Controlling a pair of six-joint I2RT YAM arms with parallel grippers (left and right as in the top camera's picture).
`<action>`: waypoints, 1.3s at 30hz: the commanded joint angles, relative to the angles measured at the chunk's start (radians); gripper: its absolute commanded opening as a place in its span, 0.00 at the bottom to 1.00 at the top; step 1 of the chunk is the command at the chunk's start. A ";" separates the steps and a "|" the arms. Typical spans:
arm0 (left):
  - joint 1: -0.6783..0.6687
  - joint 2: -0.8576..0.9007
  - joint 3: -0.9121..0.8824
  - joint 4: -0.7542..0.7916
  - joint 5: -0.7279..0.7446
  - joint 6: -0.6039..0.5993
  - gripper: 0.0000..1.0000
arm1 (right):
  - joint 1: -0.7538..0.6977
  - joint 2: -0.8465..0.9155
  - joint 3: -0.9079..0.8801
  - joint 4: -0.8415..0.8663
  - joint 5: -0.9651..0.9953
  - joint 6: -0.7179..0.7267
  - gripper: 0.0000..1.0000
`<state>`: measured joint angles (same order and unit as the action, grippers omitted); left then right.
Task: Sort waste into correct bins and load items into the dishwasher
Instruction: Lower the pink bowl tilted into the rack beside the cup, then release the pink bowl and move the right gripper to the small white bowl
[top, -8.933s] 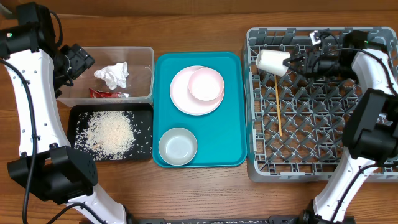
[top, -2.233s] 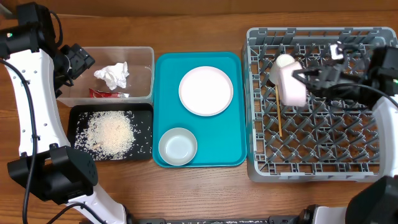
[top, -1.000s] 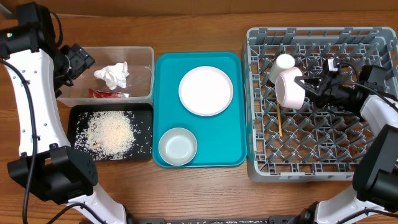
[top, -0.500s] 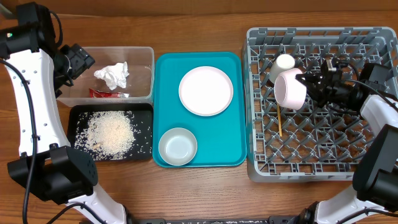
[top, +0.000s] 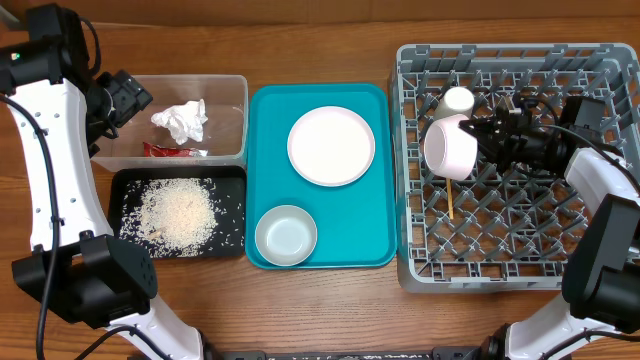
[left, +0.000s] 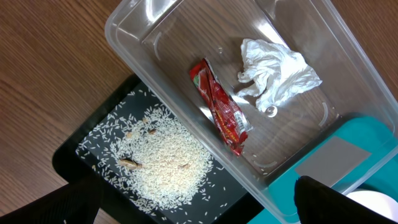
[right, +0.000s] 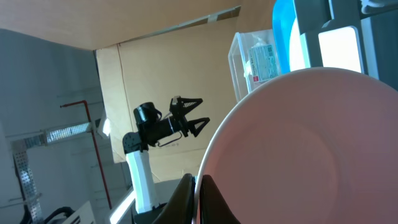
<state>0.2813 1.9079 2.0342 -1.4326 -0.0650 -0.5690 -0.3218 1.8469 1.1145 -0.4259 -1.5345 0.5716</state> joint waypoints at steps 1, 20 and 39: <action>-0.007 -0.004 0.005 0.001 -0.013 0.012 1.00 | -0.001 0.011 0.001 -0.001 0.043 0.005 0.04; -0.007 -0.004 0.005 0.001 -0.013 0.012 1.00 | -0.031 0.011 0.001 0.051 0.225 -0.047 0.40; -0.007 -0.004 0.005 0.001 -0.013 0.012 1.00 | -0.209 0.011 0.001 -0.019 0.235 -0.184 0.65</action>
<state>0.2813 1.9079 2.0342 -1.4326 -0.0650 -0.5690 -0.5011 1.8507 1.1183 -0.4408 -1.3014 0.4133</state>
